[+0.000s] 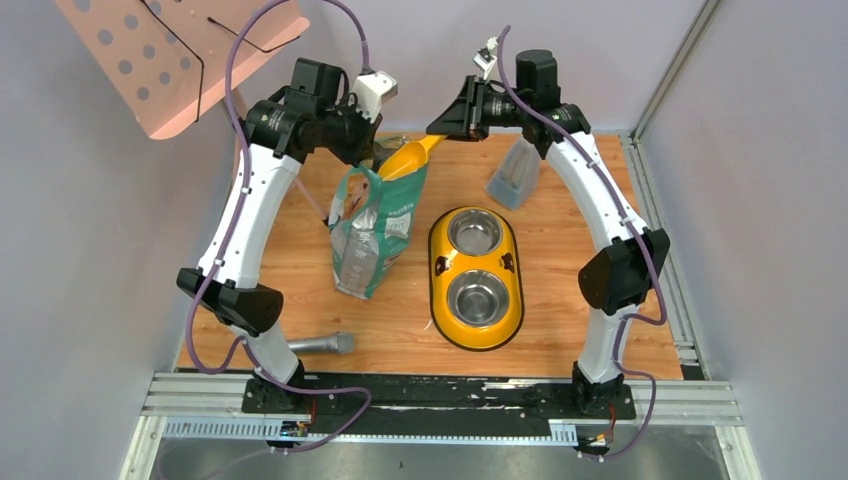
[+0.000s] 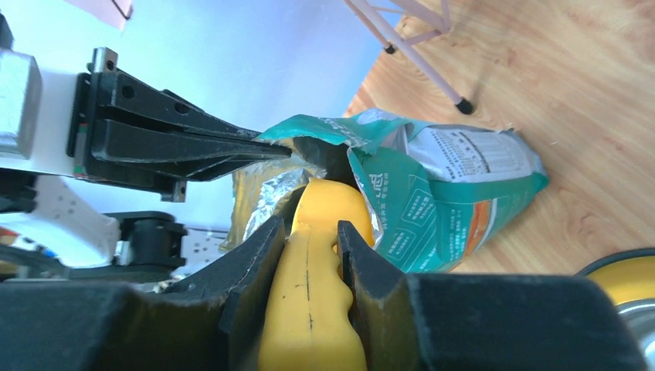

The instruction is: Serve the pet food

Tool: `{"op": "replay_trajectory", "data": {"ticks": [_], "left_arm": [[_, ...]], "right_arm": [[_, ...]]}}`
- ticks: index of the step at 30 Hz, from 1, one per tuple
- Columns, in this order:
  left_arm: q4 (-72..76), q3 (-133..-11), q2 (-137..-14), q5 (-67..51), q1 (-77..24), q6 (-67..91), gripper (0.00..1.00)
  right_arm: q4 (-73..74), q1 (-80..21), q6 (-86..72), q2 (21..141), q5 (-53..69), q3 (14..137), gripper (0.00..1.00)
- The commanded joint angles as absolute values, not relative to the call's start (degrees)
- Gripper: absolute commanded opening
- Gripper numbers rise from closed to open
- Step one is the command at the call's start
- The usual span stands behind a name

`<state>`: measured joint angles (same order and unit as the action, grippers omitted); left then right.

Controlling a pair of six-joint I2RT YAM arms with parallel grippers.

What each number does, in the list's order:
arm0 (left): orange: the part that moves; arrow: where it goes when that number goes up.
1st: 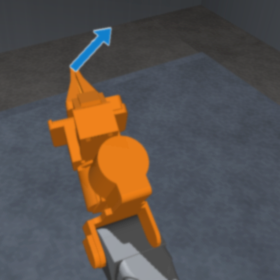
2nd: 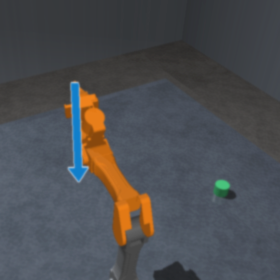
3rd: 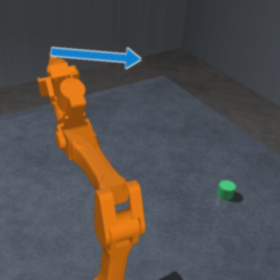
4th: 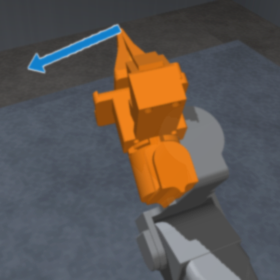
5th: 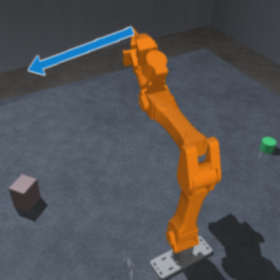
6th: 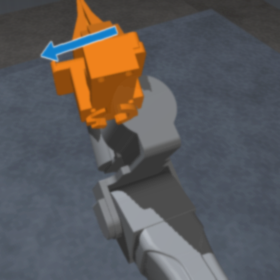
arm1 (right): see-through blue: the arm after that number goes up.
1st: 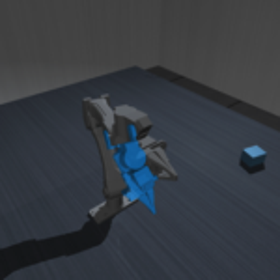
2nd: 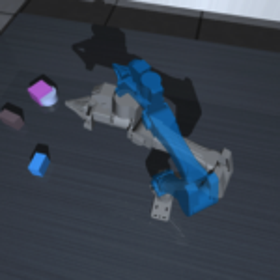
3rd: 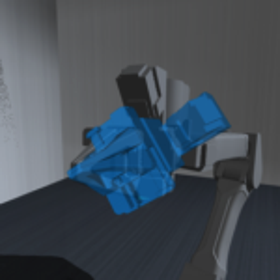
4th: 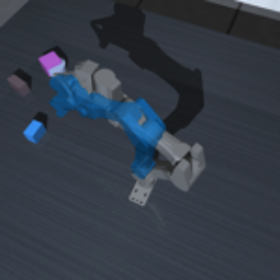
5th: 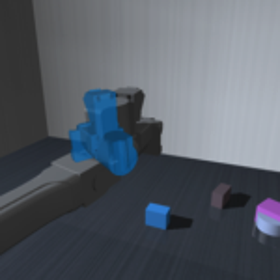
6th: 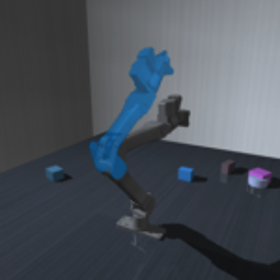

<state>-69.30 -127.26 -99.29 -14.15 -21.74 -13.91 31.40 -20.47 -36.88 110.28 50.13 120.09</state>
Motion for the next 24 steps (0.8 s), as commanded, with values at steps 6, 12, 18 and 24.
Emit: {"op": "replay_trajectory", "data": {"ticks": [6,12,18,24], "left_arm": [[-70.99,-133.97,-100.49,-12.18,-21.53,-20.99,0.0],[-72.27,-135.32,-100.63,-10.69,-21.53,-22.75,0.0],[-72.57,-134.81,-100.14,-10.27,-21.58,-22.69,0.0],[-71.86,-136.25,-100.69,-10.85,-23.05,-21.43,0.0]], "right_arm": [[11.02,-14.69,-55.88,114.2,66.34,113.86,0.0],[-3.11,-13.42,-67.76,114.67,67.94,104.87,0.0],[-4.01,-13.13,-68.19,112.99,64.28,107.68,0.0],[8.86,-15.88,-66.17,109.84,53.43,113.7,0.0]]}}
